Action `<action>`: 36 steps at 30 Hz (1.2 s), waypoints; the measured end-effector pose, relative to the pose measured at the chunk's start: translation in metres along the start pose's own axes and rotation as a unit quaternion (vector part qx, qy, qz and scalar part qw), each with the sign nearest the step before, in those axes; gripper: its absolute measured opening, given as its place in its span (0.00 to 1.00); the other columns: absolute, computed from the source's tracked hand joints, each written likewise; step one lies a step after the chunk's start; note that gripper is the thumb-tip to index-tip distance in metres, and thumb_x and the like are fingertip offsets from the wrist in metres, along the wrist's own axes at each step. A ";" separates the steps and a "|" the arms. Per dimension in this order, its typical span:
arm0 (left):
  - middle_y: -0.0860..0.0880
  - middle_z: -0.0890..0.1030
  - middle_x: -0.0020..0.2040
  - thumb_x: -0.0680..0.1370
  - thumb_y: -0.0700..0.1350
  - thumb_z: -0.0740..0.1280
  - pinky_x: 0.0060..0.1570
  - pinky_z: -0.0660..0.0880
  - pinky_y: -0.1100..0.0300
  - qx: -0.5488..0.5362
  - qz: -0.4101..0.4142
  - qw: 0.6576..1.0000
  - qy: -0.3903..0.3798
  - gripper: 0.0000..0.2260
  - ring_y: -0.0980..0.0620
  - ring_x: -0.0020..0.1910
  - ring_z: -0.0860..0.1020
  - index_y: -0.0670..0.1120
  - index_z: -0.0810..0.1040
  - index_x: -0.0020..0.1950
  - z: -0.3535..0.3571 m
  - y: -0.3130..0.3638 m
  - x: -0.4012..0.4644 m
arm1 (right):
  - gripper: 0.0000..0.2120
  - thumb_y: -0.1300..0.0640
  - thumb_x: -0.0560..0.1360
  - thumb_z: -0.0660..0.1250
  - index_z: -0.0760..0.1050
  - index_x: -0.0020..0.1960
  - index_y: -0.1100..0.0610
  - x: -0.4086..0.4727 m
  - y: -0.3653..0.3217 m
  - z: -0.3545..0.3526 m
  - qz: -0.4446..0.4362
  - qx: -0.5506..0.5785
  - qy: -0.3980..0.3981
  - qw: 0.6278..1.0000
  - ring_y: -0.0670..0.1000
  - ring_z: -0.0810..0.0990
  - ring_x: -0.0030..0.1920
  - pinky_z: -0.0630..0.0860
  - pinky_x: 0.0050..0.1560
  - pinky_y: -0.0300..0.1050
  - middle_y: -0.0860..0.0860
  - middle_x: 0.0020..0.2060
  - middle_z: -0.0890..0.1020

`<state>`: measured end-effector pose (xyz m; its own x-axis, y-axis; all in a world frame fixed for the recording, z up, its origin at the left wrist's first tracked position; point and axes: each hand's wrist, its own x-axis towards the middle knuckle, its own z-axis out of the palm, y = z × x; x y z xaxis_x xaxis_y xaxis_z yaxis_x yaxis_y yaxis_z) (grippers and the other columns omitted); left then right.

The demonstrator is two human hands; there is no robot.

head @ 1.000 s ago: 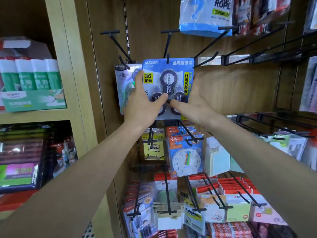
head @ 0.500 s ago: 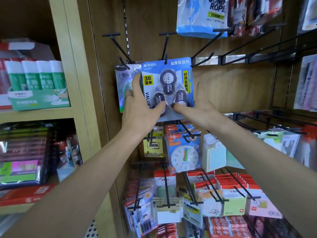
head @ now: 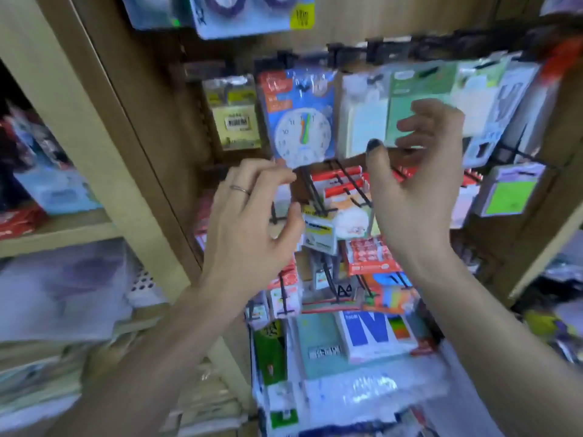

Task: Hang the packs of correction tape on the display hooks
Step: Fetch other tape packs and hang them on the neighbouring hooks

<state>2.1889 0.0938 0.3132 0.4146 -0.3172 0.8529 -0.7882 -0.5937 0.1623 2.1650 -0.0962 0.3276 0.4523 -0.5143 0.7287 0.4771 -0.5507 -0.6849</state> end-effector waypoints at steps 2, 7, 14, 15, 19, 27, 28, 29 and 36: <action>0.43 0.79 0.54 0.77 0.40 0.68 0.52 0.76 0.44 -0.030 -0.039 0.995 -0.084 0.09 0.41 0.52 0.79 0.40 0.79 0.56 0.028 -0.004 -0.045 | 0.17 0.60 0.76 0.68 0.71 0.63 0.58 -0.045 0.032 -0.006 0.062 -0.009 -0.022 0.998 0.53 0.80 0.48 0.77 0.57 0.59 0.54 0.48 0.79; 0.46 0.79 0.51 0.77 0.41 0.69 0.45 0.76 0.50 -0.061 -0.134 0.952 -0.267 0.08 0.44 0.48 0.80 0.43 0.78 0.55 0.093 -0.015 -0.162 | 0.14 0.67 0.77 0.68 0.70 0.57 0.54 -0.175 0.107 -0.025 0.259 -0.075 -0.097 0.958 0.40 0.76 0.38 0.73 0.43 0.34 0.49 0.38 0.76; 0.47 0.79 0.53 0.79 0.41 0.70 0.41 0.67 0.60 -0.094 -0.305 0.845 -0.429 0.08 0.49 0.49 0.81 0.44 0.78 0.58 0.138 -0.015 -0.325 | 0.11 0.69 0.79 0.65 0.73 0.60 0.60 -0.349 0.175 -0.058 0.547 -0.160 -0.143 0.809 0.51 0.76 0.36 0.69 0.40 0.45 0.49 0.34 0.77; 0.47 0.79 0.53 0.80 0.41 0.70 0.42 0.66 0.61 -0.095 -0.330 0.826 -0.448 0.08 0.49 0.50 0.80 0.43 0.78 0.58 0.139 -0.014 -0.346 | 0.11 0.68 0.79 0.64 0.74 0.59 0.59 -0.371 0.181 -0.064 0.569 -0.171 -0.156 0.789 0.56 0.79 0.39 0.73 0.41 0.48 0.51 0.36 0.80; 0.47 0.80 0.56 0.80 0.44 0.70 0.47 0.70 0.60 -0.083 -0.422 0.746 -0.508 0.10 0.49 0.54 0.80 0.43 0.77 0.61 0.138 -0.022 -0.419 | 0.12 0.64 0.80 0.63 0.74 0.63 0.59 -0.440 0.201 -0.079 0.650 -0.193 -0.200 0.707 0.60 0.83 0.48 0.75 0.44 0.47 0.59 0.51 0.85; 0.44 0.78 0.62 0.78 0.49 0.73 0.55 0.75 0.53 -0.060 -0.577 0.575 -0.577 0.26 0.43 0.61 0.79 0.43 0.69 0.73 0.145 -0.058 -0.531 | 0.25 0.54 0.78 0.71 0.69 0.72 0.57 -0.544 0.248 -0.073 0.717 -0.225 -0.291 0.592 0.60 0.81 0.58 0.77 0.58 0.53 0.55 0.55 0.83; 0.44 0.77 0.65 0.78 0.49 0.73 0.54 0.73 0.55 -0.060 -0.593 0.557 -0.578 0.28 0.43 0.63 0.78 0.44 0.67 0.75 0.150 -0.063 -0.546 | 0.29 0.52 0.77 0.72 0.67 0.74 0.56 -0.556 0.257 -0.069 0.716 -0.227 -0.307 0.584 0.60 0.80 0.61 0.78 0.58 0.52 0.56 0.61 0.81; 0.44 0.77 0.67 0.78 0.49 0.74 0.53 0.71 0.56 -0.061 -0.611 0.542 -0.574 0.30 0.44 0.63 0.78 0.45 0.66 0.76 0.155 -0.068 -0.561 | 0.33 0.50 0.77 0.73 0.64 0.77 0.54 -0.568 0.266 -0.066 0.714 -0.228 -0.323 0.578 0.60 0.78 0.64 0.76 0.57 0.51 0.56 0.67 0.78; 0.43 0.70 0.74 0.77 0.51 0.75 0.57 0.70 0.55 -0.092 -0.690 0.478 -0.536 0.39 0.45 0.65 0.74 0.46 0.57 0.81 0.201 -0.092 -0.653 | 0.54 0.45 0.70 0.78 0.48 0.84 0.53 -0.636 0.332 -0.050 0.667 -0.277 -0.399 0.564 0.61 0.61 0.79 0.65 0.76 0.58 0.57 0.80 0.60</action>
<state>2.0825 0.2067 -0.3587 0.5142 0.0262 -0.8573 0.5858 -0.7408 0.3287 1.9982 0.0145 -0.3631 0.4315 -0.3756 -0.8202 -0.8987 -0.2583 -0.3545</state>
